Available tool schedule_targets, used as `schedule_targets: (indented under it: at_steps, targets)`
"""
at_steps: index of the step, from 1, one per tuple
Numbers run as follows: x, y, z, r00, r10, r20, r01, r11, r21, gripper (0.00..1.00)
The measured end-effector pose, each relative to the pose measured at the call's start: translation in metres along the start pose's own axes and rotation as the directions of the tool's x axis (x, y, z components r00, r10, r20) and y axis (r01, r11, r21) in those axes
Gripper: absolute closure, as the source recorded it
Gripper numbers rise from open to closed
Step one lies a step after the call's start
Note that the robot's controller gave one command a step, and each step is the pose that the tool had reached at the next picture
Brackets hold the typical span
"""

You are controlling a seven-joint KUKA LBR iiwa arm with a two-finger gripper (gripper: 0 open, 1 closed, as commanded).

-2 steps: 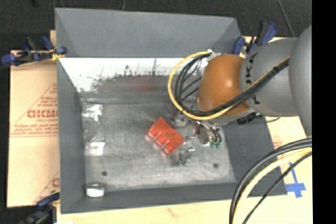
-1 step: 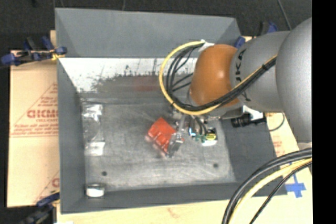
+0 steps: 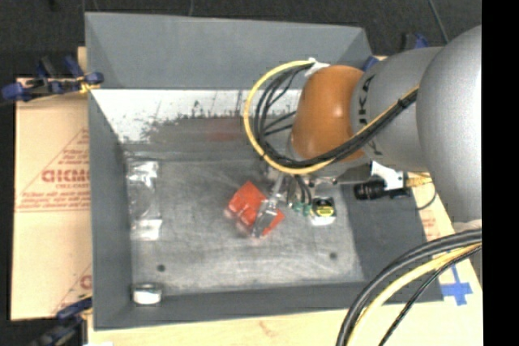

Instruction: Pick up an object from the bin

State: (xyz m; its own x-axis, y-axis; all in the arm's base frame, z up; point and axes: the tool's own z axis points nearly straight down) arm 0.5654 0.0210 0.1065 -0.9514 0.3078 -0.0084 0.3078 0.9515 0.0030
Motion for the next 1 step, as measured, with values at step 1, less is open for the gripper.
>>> schedule_targets:
  at_steps: [1]
  targets:
    - [-0.0156, 0.0077, 0.0335, 0.994, 0.112, 0.000, -0.112, 0.994, 0.000, 0.00]
